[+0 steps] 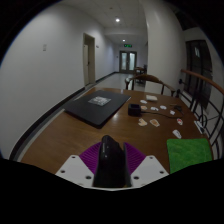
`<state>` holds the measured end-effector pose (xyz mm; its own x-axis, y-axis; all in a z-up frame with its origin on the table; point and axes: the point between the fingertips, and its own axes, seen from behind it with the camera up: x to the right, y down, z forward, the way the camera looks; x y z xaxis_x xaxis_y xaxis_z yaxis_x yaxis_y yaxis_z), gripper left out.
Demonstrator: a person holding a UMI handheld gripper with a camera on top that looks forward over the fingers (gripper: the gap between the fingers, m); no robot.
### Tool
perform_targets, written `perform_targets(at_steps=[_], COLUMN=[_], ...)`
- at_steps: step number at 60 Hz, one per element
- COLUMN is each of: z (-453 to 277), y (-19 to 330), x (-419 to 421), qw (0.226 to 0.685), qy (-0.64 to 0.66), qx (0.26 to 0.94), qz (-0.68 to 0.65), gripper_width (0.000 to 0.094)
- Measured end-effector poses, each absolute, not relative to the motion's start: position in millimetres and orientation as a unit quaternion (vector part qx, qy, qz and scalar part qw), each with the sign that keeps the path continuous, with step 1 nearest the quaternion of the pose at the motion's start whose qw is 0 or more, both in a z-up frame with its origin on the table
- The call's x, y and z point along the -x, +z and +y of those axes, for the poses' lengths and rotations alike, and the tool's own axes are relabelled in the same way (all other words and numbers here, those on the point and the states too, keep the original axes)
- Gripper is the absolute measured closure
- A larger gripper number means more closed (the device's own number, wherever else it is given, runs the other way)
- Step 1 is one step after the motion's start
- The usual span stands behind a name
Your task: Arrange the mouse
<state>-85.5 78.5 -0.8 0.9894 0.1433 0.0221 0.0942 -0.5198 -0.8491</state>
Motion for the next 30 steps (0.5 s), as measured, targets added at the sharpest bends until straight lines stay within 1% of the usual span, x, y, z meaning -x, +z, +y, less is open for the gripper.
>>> perform_targets(at_steps=[7,11,13,18,23,27,30], z=[80,74,71,65,56,51,46], y=[3,8,17,56,112,156,177], x=[88,94,92,68,31,-19,-68], qw=[0.497,0.502,0.51,0.542,0.584,0.621,0.635], qy=[0.031,0.043,0.042,0.031,0.017,-0.02,-0.054], qx=[0.864,0.859,0.853,0.836,0.809,0.782,0.77], qz=[-0.081,-0.098,-0.105,-0.083,-0.066,-0.048,-0.025], gripper_width=[0.0683,0.069,0.0691,0.0689,0.0689,0.0689,0.069])
